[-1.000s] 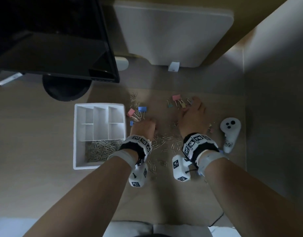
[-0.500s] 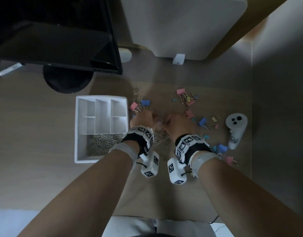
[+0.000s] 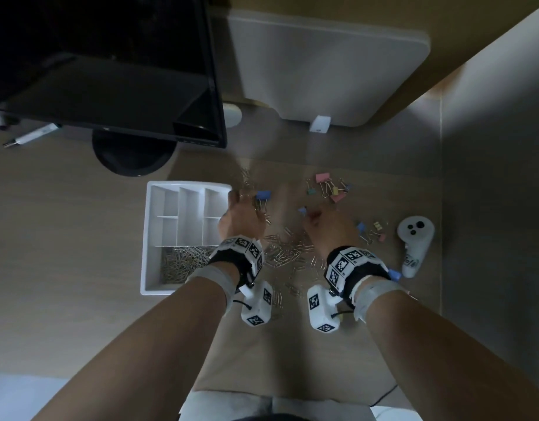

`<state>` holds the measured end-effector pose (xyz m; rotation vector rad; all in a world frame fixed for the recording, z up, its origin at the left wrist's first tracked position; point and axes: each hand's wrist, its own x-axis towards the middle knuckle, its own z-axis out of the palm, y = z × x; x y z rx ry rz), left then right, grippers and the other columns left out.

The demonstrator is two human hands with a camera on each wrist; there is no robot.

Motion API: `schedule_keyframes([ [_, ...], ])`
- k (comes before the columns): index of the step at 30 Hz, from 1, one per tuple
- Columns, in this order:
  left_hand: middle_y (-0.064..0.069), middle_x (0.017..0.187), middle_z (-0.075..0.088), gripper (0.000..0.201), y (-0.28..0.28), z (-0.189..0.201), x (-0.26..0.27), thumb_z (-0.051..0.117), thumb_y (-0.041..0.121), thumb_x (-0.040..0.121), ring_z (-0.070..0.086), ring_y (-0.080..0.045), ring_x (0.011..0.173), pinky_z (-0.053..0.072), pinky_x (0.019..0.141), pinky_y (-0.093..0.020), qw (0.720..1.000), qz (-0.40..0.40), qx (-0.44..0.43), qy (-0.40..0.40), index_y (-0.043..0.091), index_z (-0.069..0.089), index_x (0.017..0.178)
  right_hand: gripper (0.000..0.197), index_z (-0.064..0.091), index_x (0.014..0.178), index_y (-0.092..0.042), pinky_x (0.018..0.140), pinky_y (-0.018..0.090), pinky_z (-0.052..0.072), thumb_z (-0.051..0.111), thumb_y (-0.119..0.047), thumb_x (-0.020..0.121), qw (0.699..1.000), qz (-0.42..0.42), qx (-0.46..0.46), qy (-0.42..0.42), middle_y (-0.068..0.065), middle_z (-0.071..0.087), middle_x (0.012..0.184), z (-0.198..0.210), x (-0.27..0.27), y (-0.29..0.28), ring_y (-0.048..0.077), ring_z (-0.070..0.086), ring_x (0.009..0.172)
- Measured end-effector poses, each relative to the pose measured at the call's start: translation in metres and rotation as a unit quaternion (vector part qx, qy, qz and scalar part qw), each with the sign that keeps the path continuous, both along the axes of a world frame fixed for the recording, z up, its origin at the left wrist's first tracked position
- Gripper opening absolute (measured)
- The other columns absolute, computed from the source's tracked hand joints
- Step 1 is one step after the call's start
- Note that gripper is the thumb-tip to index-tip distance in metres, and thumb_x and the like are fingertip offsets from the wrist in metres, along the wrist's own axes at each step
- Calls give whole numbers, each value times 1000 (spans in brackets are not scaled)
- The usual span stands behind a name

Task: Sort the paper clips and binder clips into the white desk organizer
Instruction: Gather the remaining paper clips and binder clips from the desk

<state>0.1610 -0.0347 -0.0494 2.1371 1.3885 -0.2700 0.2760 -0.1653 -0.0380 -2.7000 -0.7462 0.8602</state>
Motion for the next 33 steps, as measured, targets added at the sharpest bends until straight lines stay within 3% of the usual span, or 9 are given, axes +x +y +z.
schedule_keyframes([
  [4, -6, 134, 40, 55, 0, -3, 0, 61, 14, 89, 67, -36, 89, 52, 78, -42, 999, -21, 32, 13, 27, 43, 138, 30, 62, 105, -25, 65, 30, 43, 43, -47, 100, 993, -110, 14, -35, 5, 72, 89, 1, 19, -5, 30, 69, 82],
  [7, -8, 133, 39, 50, -1, -5, 5, 58, 15, 92, 68, -34, 84, 53, 73, -40, 997, -31, 62, 42, 26, 44, 138, 34, 54, 121, -22, 72, 34, 48, 41, -45, 100, 987, -146, 22, -59, 5, 71, 100, 1, 33, -14, 31, 68, 89],
  [9, -10, 133, 38, 47, 1, -6, 6, 58, 13, 93, 68, -32, 78, 51, 67, -37, 994, -41, 83, 61, 26, 45, 136, 30, 54, 120, -21, 77, 37, 53, 44, -40, 98, 985, -150, 49, -75, 4, 70, 106, -1, 33, -15, 31, 68, 91],
  [12, -8, 135, 35, 43, 11, -8, 5, 61, 16, 92, 64, -25, 69, 49, 64, -32, 989, -66, 93, 89, 27, 49, 131, 22, 60, 114, -21, 77, 33, 51, 51, -29, 95, 991, -84, 67, -74, 3, 67, 108, -7, 26, 0, 26, 66, 94],
  [15, -5, 136, 32, 34, 26, -10, -5, 61, 32, 91, 67, -26, 82, 50, 67, -33, 988, -88, 83, 95, 29, 54, 124, 25, 61, 114, -23, 80, 34, 47, 53, -22, 90, 995, 22, 78, -49, 2, 62, 113, -17, 12, 30, 25, 59, 104],
  [21, -4, 138, 32, 61, 44, -18, -30, 63, 54, 84, 63, -27, 100, 55, 82, -40, 992, -97, 56, 56, 32, 42, 136, 43, 60, 128, -24, 104, 42, 39, 61, -16, 85, 985, 149, 78, -41, 9, 56, 129, -39, -9, 75, 32, 47, 124],
  [24, -2, 143, 33, 68, 50, -23, -30, 62, 59, 82, 61, -27, 109, 54, 87, -41, 991, -113, 44, 51, 36, 37, 140, 43, 67, 120, -23, 100, 46, 46, 65, -6, 80, 982, 157, 99, -39, 12, 56, 128, -49, -14, 81, 34, 47, 125],
  [29, -1, 126, 47, 41, 49, -18, -23, 59, 47, 88, 63, -25, 103, 50, 79, -34, 986, -137, 72, 58, 39, 51, 128, 41, 67, 117, -25, 97, 40, 49, 71, -13, 78, 986, 119, 111, -16, 7, 53, 129, -47, -16, 78, 26, 51, 121],
  [33, 2, 122, 52, 25, 46, -21, -22, 52, 44, 95, 67, -22, 89, 48, 71, -31, 985, -139, 101, 33, 34, 60, 116, 44, 64, 118, -20, 94, 39, 50, 69, -1, 78, 977, 174, 119, -31, 7, 53, 128, -44, -19, 75, 27, 52, 119],
])
